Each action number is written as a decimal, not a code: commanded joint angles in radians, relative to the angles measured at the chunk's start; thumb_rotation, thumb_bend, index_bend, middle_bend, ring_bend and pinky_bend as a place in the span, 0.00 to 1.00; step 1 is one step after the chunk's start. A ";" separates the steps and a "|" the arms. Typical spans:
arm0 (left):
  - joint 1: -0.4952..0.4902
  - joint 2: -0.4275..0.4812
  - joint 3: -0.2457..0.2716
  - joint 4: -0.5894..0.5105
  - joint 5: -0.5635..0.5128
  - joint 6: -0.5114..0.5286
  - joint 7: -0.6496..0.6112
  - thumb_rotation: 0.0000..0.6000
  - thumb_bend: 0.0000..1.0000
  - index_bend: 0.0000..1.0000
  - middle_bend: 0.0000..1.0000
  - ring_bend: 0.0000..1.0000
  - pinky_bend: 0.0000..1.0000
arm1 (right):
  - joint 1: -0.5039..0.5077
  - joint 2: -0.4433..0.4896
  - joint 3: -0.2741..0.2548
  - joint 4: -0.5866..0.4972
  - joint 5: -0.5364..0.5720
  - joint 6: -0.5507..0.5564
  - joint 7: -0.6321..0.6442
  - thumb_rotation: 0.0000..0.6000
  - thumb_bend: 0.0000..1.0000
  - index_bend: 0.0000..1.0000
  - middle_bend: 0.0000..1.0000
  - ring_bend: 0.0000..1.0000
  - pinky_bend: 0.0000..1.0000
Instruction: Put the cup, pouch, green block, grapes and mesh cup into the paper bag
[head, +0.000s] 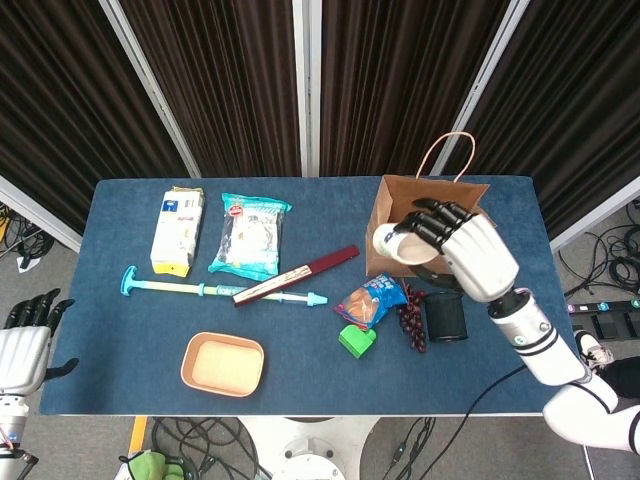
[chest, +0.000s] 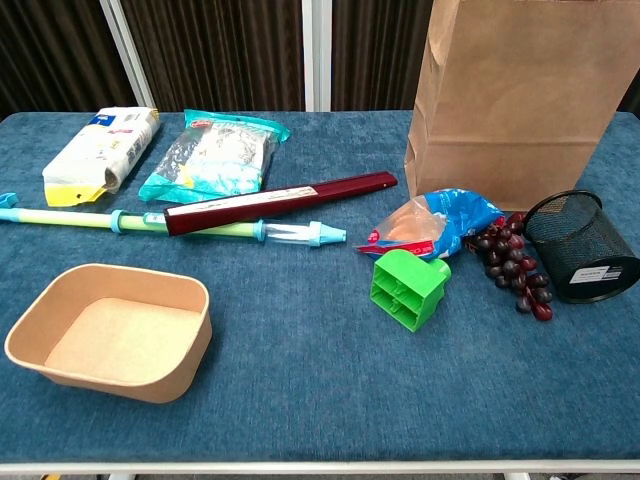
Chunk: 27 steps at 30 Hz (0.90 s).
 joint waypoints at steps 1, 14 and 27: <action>0.002 -0.001 0.002 0.002 0.001 0.002 -0.001 1.00 0.00 0.24 0.20 0.14 0.15 | -0.006 0.014 0.055 0.015 0.085 0.024 0.027 1.00 0.19 0.35 0.40 0.23 0.40; 0.005 -0.005 0.006 0.008 -0.004 -0.001 -0.010 1.00 0.00 0.24 0.20 0.14 0.15 | 0.092 -0.053 0.064 0.161 0.366 -0.283 -0.109 1.00 0.19 0.31 0.36 0.22 0.37; 0.007 -0.012 0.007 0.020 -0.008 -0.005 -0.017 1.00 0.00 0.24 0.20 0.14 0.15 | 0.132 -0.021 0.058 0.139 0.504 -0.433 -0.174 1.00 0.03 0.00 0.00 0.00 0.00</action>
